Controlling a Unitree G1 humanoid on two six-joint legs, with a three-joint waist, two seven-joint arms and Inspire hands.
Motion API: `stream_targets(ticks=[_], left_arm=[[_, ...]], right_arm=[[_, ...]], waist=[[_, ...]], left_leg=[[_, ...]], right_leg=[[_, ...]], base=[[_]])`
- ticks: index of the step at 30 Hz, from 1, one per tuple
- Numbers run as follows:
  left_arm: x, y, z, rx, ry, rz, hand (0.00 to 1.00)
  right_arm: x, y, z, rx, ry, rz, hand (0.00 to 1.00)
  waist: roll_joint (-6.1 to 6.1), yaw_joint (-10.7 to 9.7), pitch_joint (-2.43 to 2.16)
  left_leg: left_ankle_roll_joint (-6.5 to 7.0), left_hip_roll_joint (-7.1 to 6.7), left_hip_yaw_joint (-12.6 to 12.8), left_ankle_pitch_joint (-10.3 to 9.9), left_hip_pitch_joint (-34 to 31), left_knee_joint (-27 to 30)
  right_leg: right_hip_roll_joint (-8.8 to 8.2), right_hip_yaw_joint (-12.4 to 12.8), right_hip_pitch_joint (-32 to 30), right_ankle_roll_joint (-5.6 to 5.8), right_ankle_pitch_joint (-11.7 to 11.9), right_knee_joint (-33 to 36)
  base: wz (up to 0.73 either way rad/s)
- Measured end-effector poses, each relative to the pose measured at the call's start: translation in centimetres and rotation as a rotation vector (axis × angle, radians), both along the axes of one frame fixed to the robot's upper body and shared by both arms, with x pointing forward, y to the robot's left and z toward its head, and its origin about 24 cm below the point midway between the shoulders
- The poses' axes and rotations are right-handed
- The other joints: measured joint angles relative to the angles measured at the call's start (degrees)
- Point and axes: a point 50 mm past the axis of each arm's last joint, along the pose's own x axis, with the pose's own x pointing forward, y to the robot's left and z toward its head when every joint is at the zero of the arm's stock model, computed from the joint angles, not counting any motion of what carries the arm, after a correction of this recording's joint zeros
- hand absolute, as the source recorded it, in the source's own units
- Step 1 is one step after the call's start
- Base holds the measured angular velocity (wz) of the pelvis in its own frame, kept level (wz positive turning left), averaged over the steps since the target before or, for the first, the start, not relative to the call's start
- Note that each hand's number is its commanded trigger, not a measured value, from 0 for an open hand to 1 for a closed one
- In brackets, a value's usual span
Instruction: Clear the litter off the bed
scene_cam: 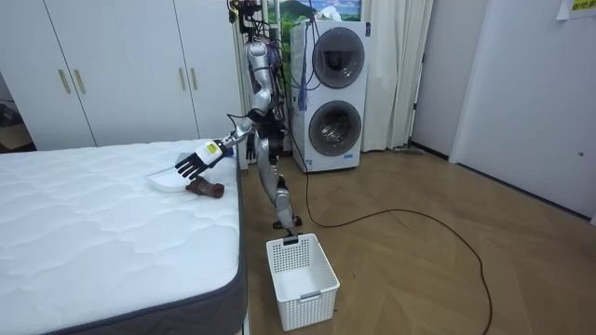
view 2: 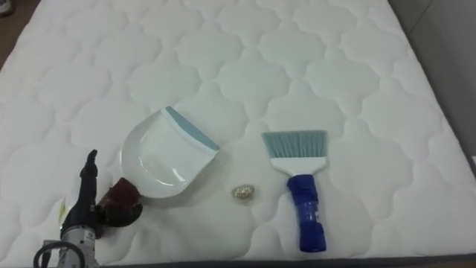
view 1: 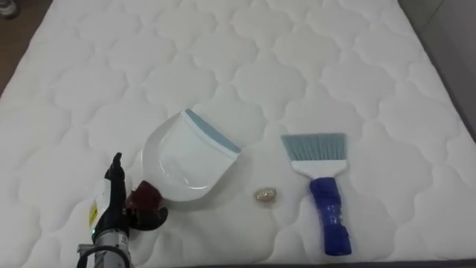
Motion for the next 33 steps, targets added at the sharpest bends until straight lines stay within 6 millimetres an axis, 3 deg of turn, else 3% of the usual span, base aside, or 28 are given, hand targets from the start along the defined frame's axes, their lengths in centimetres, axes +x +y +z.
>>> stream_targets(ticks=[2,4,5,6,7,8,9,10,11,12,15,18,33], left_arm=[[0.2,0.0,0.0,0.001,0.002,-0.003,0.0],[0.3,0.0,0.0,0.003,0.004,-0.004,0.0],[0.3,0.3,0.1,0.011,0.005,-0.001,0.0],[0.0,0.6,-0.2,0.013,0.023,0.006,0.0],[0.0,0.7,-0.3,0.013,0.031,0.004,0.0],[0.3,0.6,-0.3,0.009,0.035,-0.007,0.0],[0.9,0.4,0.1,0.005,0.02,-0.02,0.0],[1.4,0.3,0.3,0.003,0.006,-0.031,0.0],[1.9,0.2,0.7,0.003,-0.016,-0.043,0.0],[1.8,0.2,0.6,0.002,-0.011,-0.045,0.0],[1.3,0.0,0.1,0.001,0.016,-0.052,0.0],[1.0,0.3,-0.3,0.003,0.045,-0.043,0.0],[0.5,0.5,-0.8,0.008,0.072,-0.031,0.0]], right_arm=[[0.1,0.0,0.0,0.001,-0.004,0.0,0.0],[0.0,0.0,0.0,0.002,-0.003,-0.001,0.0],[0.2,0.0,0.0,0.003,-0.015,0.0,0.0],[0.9,-0.1,0.2,-0.004,-0.033,0.006,0.0],[1.1,-0.2,0.3,-0.01,-0.04,0.013,0.0],[1.2,-0.1,0.3,-0.015,-0.04,0.025,0.0],[0.8,-0.2,0.2,-0.015,-0.024,0.026,0.0],[0.5,-0.1,0.1,-0.013,-0.014,0.026,0.0],[-0.1,0.2,-0.1,-0.003,0.012,0.027,0.0],[-0.4,0.1,-0.1,-0.002,0.025,0.023,0.0],[0.6,-0.3,0.2,-0.016,0.002,0.03,0.0],[1.5,-0.2,0.3,-0.011,-0.014,0.042,0.0],[1.2,0.2,0.1,0.023,0.012,0.039,0.0]], waist=[[0.05,0.05,0.07],[0.39,0.55,0.2],[0.31,1.44,0.29],[0.63,1.15,0.02],[0.88,0.8,0.04],[0.56,-0.47,0.05],[-0.08,-1.62,0.41],[0.25,-1.92,0.25],[-1.04,-1.53,0.06],[-1.16,-1.04,0.16],[-0.73,0.78,0.21],[0.47,0.01,0.44],[0.93,-0.03,0.42]], left_leg=[[-0.05,0.17,-0.93,0.04,0.18,-0.22],[-0.11,0.78,-5.35,0.09,0.58,-0.35],[-0.15,0.81,-8.88,0.07,0.38,-0.21],[-0.75,1.12,-9.83,-0.02,-0.63,0.29],[-1.54,1.19,-9.13,0.19,-1.43,0.8],[-3.36,1.04,-5.75,0.2,-3.08,1.82],[-3.8,1.36,-2.12,1.44,-5.61,0.22],[-3.31,1.65,-0.57,3.0,-7.3,-1.4],[-1.85,1.73,3.43,5.91,-8.47,-1.11],[-1.68,1.91,4.74,6.09,-8.05,-0.62],[-1.66,1.41,3.2,5.56,-7.57,-0.31],[-1.68,1.32,3.44,5.34,-8.18,-0.32],[-1.51,1.41,3.27,4.98,-11.75,3.84]], right_leg=[[0.19,-0.17,-0.7,0.0,0.0,0.73],[0.67,-0.08,-2.89,0.0,-0.13,3.34],[1.47,0.82,-4.46,-0.59,0.71,0.17],[1.55,0.58,-5.03,-1.33,3.87,-1.78],[1.58,0.06,-5.09,-1.57,4.68,-1.86],[1.01,1.05,-5.03,-1.78,4.88,-1.78],[0.76,4.76,-5.04,-1.75,4.86,-1.77],[0.71,6.12,-5.11,-1.44,4.67,-1.66],[-0.03,7.31,-5.55,-0.35,3.57,-0.61],[0.03,6.7,-6.5,0.16,3.27,0.93],[-0.12,4.91,-6.2,0.13,3.76,-0.2],[-0.09,2.81,-6.49,0.14,3.74,-0.07],[0.01,2.68,-10.03,-0.14,2.45,2.99]], base=[[-0.06],[-0.36],[-0.65],[-0.52],[-0.06],[0.48],[0.66],[0.7],[0.38],[0.13],[-0.31],[0.01],[0.0]])
